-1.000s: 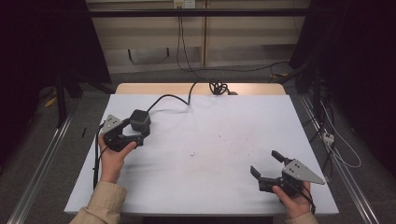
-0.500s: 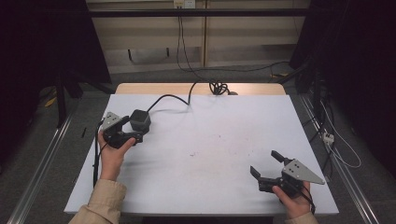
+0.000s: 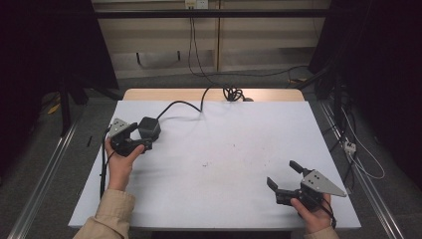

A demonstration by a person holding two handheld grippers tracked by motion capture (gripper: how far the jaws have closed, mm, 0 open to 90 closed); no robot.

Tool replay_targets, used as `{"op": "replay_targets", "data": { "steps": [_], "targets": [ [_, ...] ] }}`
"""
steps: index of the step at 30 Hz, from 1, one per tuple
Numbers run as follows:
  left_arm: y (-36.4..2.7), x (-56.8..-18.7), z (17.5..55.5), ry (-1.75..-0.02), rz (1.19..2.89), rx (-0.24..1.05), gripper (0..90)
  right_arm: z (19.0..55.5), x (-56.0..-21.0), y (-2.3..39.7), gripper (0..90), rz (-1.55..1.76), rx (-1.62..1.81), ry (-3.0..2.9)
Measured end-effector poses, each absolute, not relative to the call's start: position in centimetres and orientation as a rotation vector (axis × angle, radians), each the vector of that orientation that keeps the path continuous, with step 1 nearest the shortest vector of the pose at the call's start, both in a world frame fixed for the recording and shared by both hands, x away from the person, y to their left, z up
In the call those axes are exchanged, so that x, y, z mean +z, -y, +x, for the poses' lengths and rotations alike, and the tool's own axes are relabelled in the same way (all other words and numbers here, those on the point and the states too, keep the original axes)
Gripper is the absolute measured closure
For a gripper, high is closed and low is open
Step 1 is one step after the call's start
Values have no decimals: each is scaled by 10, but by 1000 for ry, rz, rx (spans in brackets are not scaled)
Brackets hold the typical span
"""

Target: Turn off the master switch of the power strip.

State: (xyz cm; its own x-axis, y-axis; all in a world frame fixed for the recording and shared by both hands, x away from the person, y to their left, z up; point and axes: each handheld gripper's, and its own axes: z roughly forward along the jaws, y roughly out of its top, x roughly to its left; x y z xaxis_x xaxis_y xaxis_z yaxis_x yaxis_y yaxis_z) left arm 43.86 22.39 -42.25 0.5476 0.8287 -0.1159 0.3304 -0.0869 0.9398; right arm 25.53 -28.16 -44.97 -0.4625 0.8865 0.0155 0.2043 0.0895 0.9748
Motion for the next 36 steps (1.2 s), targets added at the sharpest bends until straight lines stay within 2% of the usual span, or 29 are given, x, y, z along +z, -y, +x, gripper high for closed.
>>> {"op": "replay_targets", "data": {
  "steps": [36],
  "targets": [
    [-215, -416, 456, -965, 1704, 588, 81, 256, -451, 281, 38, 1074, 1415, -1759]
  ]
}}
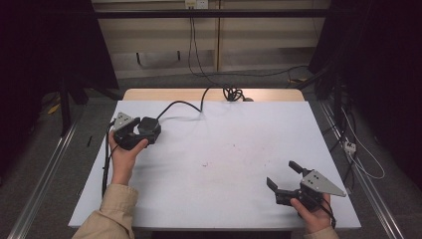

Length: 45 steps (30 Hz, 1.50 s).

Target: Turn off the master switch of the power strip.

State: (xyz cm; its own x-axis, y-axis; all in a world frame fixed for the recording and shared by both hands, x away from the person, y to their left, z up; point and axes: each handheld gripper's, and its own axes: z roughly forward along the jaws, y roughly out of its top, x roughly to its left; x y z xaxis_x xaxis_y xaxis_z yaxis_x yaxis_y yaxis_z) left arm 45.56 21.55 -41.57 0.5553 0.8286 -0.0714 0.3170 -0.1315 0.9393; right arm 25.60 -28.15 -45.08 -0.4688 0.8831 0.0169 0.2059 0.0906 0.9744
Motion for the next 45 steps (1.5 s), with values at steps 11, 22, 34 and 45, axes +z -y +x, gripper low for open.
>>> {"op": "replay_targets", "data": {
  "steps": [11, 22, 34, 45],
  "targets": [
    [-213, -414, 461, -951, 1717, 612, 106, 256, -451, 282, 39, 1075, 1416, -1758],
    [-214, -408, 461, -947, 1742, 643, 225, 256, -450, 282, 40, 1073, 1412, -1760],
    [-216, -408, 463, -963, 1727, 599, 415, 256, -449, 283, 41, 1072, 1414, -1752],
    [-219, -405, 465, -972, 1735, 601, 549, 256, -449, 283, 41, 1067, 1415, -1753]
  ]
}}
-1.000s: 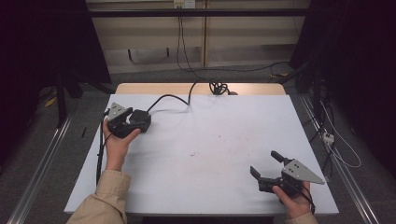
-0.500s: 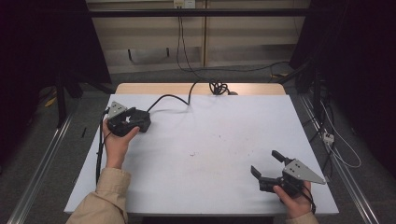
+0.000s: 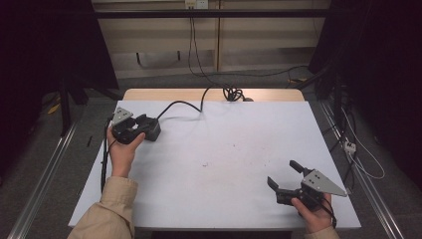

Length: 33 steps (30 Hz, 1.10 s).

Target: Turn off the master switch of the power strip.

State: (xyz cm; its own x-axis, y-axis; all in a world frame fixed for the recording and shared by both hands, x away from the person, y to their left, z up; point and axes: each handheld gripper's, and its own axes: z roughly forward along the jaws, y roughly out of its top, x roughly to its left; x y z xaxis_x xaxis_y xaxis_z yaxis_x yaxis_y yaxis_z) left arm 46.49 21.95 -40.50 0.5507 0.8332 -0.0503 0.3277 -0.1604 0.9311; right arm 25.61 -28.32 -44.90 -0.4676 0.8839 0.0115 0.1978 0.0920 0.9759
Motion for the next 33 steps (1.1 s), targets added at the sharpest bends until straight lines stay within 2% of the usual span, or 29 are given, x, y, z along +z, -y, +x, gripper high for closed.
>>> {"op": "replay_targets", "data": {
  "steps": [19, 33],
  "targets": [
    [-228, -408, 471, -1024, 1760, 626, 734, 256, -448, 284, 45, 1072, 1422, -1743],
    [-230, -409, 474, -1036, 1735, 614, 774, 256, -447, 286, 47, 1074, 1424, -1739]
  ]
}}
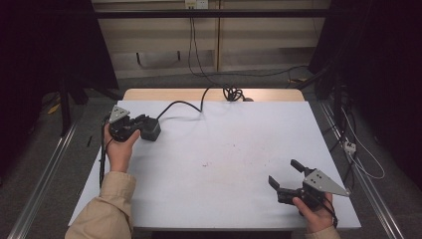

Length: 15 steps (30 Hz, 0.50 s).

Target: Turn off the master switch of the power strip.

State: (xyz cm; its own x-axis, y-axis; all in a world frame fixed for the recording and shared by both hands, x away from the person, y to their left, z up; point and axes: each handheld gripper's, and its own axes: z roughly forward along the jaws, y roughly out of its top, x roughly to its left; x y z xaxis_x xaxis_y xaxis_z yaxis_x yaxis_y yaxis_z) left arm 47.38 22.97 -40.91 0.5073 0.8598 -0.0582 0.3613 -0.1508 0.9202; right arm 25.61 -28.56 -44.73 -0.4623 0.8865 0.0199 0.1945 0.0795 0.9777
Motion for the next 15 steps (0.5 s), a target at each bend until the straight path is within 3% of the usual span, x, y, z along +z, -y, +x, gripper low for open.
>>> {"op": "replay_targets", "data": {
  "steps": [15],
  "targets": [
    [-232, -415, 478, -1067, 1752, 574, 836, 256, -447, 286, 47, 1070, 1426, -1737]
  ]
}}
